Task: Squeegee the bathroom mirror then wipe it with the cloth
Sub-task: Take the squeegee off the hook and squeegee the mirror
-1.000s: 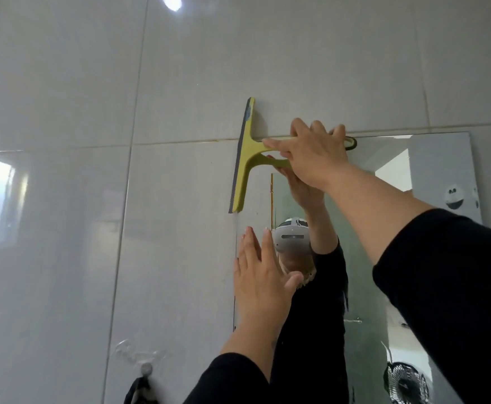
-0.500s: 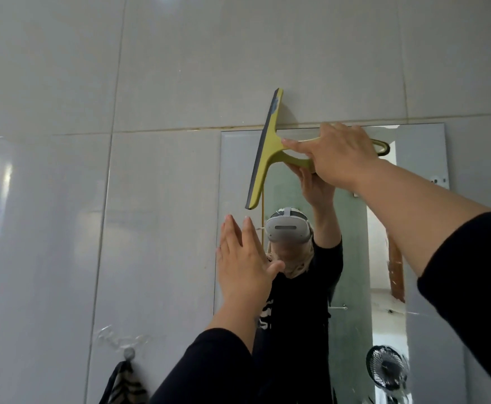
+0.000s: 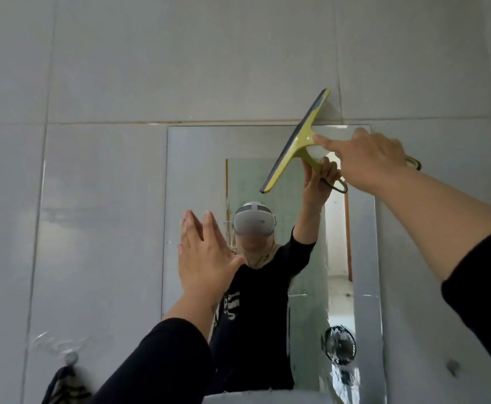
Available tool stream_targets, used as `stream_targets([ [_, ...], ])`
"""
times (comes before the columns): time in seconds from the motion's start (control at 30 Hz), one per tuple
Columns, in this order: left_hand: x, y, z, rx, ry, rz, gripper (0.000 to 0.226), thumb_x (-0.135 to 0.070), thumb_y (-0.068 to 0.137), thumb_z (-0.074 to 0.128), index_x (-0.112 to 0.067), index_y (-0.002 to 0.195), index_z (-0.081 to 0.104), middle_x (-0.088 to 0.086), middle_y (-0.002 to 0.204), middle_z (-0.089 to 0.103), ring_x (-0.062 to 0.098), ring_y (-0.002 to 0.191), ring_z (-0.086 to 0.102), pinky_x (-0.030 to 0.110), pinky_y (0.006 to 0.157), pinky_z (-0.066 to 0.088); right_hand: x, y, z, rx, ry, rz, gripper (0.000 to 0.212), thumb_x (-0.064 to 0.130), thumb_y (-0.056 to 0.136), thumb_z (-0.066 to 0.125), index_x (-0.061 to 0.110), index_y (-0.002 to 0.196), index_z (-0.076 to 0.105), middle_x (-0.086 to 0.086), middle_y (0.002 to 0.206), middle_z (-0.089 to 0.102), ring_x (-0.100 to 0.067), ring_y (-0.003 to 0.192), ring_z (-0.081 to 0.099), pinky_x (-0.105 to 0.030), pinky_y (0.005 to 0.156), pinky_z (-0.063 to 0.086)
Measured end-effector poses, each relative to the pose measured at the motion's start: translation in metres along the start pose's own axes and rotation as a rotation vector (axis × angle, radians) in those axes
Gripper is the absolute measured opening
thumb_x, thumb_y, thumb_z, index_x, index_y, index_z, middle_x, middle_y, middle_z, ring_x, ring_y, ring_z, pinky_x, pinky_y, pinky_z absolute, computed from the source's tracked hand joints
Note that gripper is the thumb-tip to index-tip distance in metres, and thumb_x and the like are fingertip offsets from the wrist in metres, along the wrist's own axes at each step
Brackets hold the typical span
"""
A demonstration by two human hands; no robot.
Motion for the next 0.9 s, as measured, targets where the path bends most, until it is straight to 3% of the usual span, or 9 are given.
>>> stream_targets([
  [0.5, 0.006, 0.003, 0.008, -0.012, -0.010, 0.015, 0.109, -0.054, 0.070, 0.073, -0.026, 0.148, 0.002, 0.004, 0.159, -0.014, 0.022, 0.146, -0.010, 0.050, 0.113, 0.027, -0.031, -0.037, 0.029, -0.036, 0.321, 0.263, 0.054, 0.020, 0.100, 0.031, 0.051, 0.144, 0.024, -0.009, 0.114, 0.062, -0.032, 0.102, 0.057, -0.030, 0.068, 0.036],
  [0.63, 0.006, 0.003, 0.009, -0.012, -0.003, 0.010, 0.109, -0.053, 0.070, 0.074, -0.026, 0.148, 0.002, 0.004, 0.159, -0.014, 0.023, 0.146, -0.009, 0.050, 0.114, 0.027, -0.035, -0.042, 0.037, -0.037, 0.422, 0.335, 0.052, 0.022, 0.100, 0.029, 0.048, 0.145, 0.025, -0.009, 0.110, 0.065, -0.026, 0.087, 0.054, -0.026, 0.057, 0.033],
  [0.77, 0.007, 0.003, 0.010, -0.013, -0.004, -0.001, 0.109, -0.053, 0.070, 0.074, -0.027, 0.147, 0.002, 0.005, 0.159, -0.013, 0.024, 0.147, -0.007, 0.051, 0.113, 0.028, -0.020, -0.053, 0.044, -0.065, 0.577, 0.390, 0.052, 0.021, 0.097, 0.033, 0.037, 0.147, 0.029, -0.006, 0.106, 0.067, -0.030, 0.094, 0.062, -0.030, 0.072, 0.046],
  [0.83, 0.006, 0.002, 0.010, -0.013, -0.004, 0.003, 0.110, -0.053, 0.070, 0.074, -0.027, 0.148, 0.002, 0.005, 0.159, -0.013, 0.026, 0.147, -0.007, 0.050, 0.114, 0.027, -0.004, -0.059, 0.049, -0.088, 0.687, 0.437, 0.054, 0.019, 0.096, 0.034, 0.031, 0.148, 0.028, -0.005, 0.104, 0.067, -0.029, 0.087, 0.065, -0.035, 0.079, 0.054],
  [0.9, 0.005, 0.002, 0.009, 0.001, -0.017, 0.002, 0.109, -0.052, 0.070, 0.075, -0.027, 0.148, 0.003, 0.005, 0.159, -0.014, 0.026, 0.147, -0.007, 0.049, 0.114, 0.025, 0.012, -0.066, 0.055, -0.107, 0.793, 0.494, 0.054, 0.018, 0.097, 0.036, 0.028, 0.149, 0.026, -0.002, 0.089, 0.065, -0.027, 0.080, 0.066, -0.038, 0.077, 0.057],
])
Point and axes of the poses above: each hand's wrist, its own y-axis towards the middle knuckle, its own z-axis out of the palm, x = y × z, the point moved 8 cm from there along y, towards the middle knuckle
